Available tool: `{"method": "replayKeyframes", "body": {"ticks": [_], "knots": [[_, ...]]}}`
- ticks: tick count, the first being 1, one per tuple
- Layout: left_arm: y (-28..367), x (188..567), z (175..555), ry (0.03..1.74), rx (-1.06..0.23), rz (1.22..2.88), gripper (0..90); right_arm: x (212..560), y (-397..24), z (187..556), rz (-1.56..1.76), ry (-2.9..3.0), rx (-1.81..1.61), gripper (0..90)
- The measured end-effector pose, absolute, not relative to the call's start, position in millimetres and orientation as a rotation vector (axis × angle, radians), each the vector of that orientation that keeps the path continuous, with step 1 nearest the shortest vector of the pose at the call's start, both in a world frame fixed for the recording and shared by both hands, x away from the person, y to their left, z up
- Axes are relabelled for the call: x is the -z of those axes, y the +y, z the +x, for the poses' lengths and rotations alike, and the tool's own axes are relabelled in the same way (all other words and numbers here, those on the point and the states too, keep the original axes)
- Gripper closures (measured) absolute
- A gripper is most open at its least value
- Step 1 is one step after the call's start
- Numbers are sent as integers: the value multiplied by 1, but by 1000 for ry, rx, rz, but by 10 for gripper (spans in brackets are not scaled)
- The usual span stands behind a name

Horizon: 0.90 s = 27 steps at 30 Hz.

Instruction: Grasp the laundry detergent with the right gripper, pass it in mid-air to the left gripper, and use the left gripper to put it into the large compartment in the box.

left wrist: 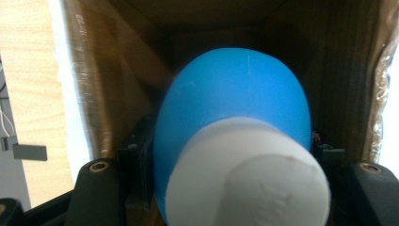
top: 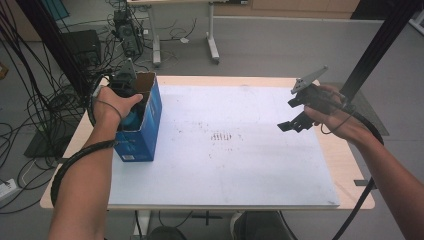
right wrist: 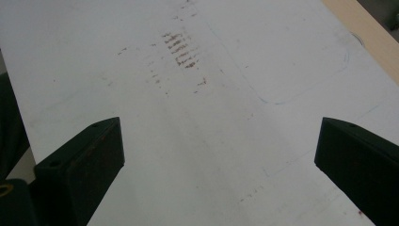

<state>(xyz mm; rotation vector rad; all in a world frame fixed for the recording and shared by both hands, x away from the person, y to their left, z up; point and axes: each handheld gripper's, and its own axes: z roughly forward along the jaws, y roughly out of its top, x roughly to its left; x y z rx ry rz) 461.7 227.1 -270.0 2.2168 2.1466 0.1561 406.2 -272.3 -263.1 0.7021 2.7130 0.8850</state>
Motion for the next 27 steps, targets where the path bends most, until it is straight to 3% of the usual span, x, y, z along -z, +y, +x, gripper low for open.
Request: {"method": "replayKeyframes", "body": {"ticks": [27], "knots": [[227, 273, 465, 2154, -143, 2203, 354, 260, -271, 407, 688, 2706, -846, 17]]}}
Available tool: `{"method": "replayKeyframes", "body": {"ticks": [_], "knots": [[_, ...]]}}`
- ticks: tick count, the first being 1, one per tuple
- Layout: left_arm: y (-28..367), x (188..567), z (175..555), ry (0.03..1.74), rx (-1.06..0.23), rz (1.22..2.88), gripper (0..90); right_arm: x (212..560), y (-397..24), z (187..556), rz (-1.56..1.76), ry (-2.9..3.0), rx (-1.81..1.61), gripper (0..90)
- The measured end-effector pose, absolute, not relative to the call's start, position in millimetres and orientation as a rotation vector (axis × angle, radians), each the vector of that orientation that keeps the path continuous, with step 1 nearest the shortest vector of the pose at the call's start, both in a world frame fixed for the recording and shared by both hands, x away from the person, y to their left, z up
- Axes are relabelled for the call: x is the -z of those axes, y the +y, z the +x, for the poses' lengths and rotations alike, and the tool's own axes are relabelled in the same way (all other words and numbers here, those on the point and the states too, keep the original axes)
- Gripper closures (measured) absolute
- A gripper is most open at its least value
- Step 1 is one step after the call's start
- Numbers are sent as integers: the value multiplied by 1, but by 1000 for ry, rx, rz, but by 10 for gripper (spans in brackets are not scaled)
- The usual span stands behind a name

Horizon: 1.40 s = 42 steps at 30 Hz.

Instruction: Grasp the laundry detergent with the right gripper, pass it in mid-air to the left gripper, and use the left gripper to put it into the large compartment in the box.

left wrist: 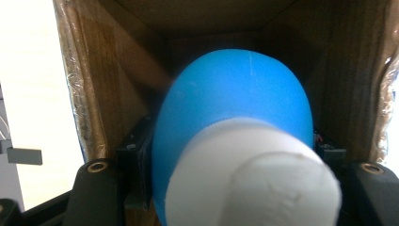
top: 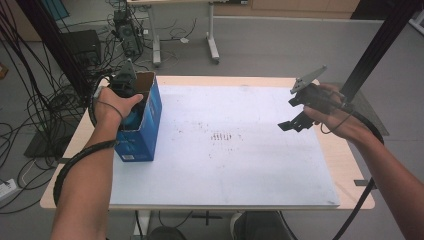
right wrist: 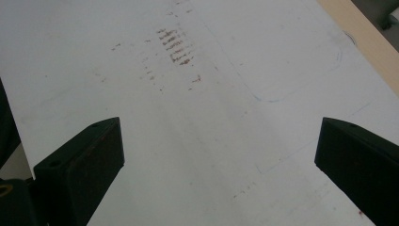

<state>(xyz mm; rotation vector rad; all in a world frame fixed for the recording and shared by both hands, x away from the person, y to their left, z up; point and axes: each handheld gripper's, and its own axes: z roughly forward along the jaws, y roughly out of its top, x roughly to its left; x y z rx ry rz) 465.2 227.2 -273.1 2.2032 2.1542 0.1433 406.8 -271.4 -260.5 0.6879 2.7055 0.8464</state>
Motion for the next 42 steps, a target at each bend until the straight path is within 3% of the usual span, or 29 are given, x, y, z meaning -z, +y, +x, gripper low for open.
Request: {"method": "replayKeyframes", "body": {"ticks": [42], "knots": [[229, 274, 465, 2160, -143, 2177, 350, 256, -274, 405, 682, 2707, -806, 17]]}}
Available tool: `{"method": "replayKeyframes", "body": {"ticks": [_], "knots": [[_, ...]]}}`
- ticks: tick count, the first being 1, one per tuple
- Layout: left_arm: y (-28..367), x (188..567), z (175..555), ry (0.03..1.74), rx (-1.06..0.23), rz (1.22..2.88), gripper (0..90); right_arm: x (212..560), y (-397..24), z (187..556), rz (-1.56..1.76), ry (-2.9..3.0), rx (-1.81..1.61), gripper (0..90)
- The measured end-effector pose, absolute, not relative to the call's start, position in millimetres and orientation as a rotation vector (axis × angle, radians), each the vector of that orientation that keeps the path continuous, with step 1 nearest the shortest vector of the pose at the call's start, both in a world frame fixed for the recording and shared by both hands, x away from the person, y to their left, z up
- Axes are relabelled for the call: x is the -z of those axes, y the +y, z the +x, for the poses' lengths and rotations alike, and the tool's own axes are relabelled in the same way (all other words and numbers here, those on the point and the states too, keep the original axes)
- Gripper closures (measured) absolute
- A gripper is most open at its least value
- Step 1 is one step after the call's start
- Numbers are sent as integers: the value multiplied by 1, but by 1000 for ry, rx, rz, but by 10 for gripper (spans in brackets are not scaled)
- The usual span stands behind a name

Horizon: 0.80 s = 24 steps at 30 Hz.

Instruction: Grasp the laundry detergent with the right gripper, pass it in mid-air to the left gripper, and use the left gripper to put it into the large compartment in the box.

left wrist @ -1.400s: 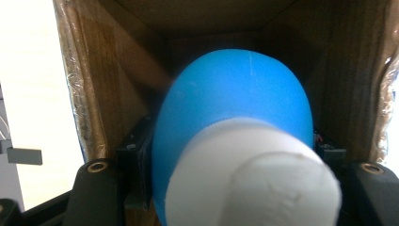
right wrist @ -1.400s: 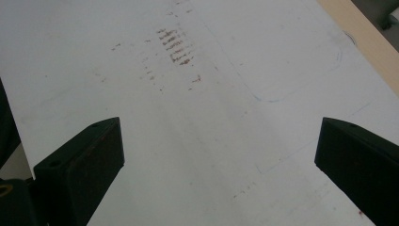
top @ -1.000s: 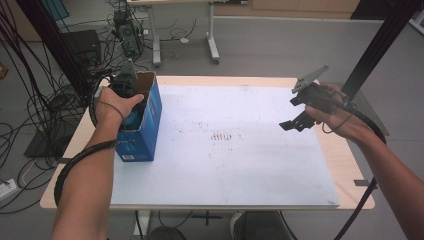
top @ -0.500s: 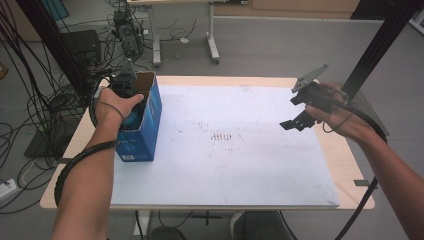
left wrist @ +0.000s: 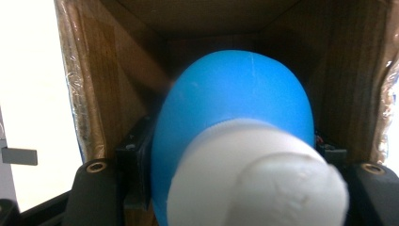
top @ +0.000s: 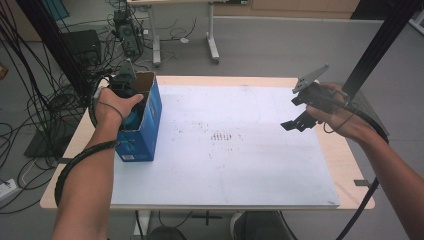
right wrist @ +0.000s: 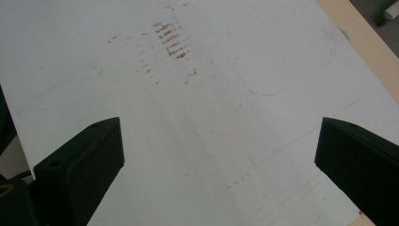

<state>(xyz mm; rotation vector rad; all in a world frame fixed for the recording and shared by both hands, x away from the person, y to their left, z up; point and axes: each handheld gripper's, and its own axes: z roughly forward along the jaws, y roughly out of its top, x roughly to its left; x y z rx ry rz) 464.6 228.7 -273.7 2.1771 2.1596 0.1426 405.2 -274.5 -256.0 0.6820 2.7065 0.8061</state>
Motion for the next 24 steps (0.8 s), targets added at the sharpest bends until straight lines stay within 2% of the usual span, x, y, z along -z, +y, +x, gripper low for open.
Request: {"method": "replayKeyframes", "body": {"ticks": [24], "knots": [[228, 274, 464, 2155, -155, 2179, 351, 259, -276, 405, 683, 2706, -807, 17]]}}
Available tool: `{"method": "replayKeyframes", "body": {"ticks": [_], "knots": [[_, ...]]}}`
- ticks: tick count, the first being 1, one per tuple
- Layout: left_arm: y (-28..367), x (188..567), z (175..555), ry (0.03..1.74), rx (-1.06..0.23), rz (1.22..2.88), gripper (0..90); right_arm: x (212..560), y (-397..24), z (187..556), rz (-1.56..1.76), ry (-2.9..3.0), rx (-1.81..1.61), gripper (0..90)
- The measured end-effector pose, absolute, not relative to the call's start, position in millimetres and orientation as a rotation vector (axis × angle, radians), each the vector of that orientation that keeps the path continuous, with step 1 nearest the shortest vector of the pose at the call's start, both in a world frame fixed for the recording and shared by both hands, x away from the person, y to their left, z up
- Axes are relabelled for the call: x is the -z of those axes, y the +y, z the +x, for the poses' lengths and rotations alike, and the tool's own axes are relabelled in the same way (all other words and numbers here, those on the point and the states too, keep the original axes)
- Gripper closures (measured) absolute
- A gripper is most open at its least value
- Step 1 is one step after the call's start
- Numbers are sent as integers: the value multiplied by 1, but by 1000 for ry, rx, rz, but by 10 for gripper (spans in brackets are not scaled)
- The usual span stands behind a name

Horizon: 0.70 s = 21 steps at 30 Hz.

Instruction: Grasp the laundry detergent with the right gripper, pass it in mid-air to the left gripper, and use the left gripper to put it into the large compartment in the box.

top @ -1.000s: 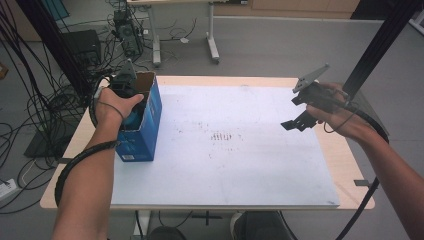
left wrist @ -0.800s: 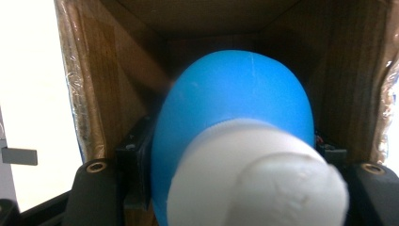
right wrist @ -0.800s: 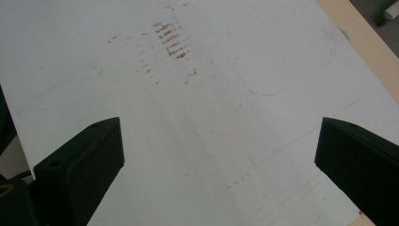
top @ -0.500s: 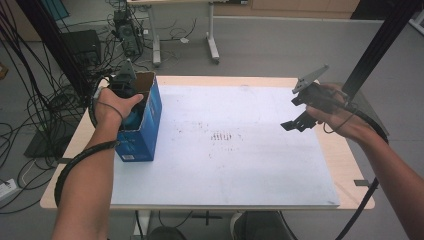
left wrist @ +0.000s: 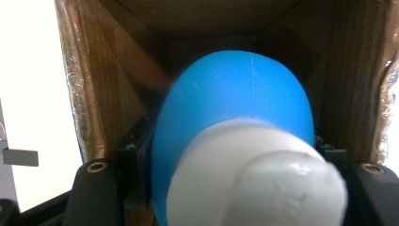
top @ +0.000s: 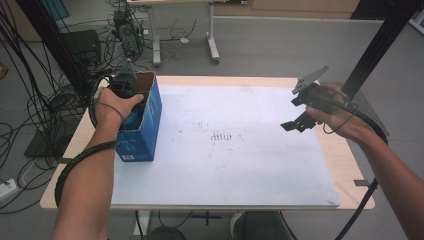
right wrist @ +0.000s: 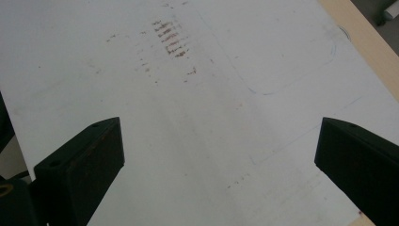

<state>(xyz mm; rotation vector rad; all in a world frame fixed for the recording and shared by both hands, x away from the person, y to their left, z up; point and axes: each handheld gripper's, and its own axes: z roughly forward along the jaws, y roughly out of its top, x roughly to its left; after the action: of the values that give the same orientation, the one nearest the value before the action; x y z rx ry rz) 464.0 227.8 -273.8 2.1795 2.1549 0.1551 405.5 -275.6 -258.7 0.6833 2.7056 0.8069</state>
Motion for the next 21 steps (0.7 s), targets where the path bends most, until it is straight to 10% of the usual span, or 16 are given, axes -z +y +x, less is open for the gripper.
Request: {"method": "replayKeyframes", "body": {"ticks": [21], "knots": [[227, 274, 464, 2154, -156, 2183, 352, 258, -276, 405, 680, 2707, -805, 17]]}}
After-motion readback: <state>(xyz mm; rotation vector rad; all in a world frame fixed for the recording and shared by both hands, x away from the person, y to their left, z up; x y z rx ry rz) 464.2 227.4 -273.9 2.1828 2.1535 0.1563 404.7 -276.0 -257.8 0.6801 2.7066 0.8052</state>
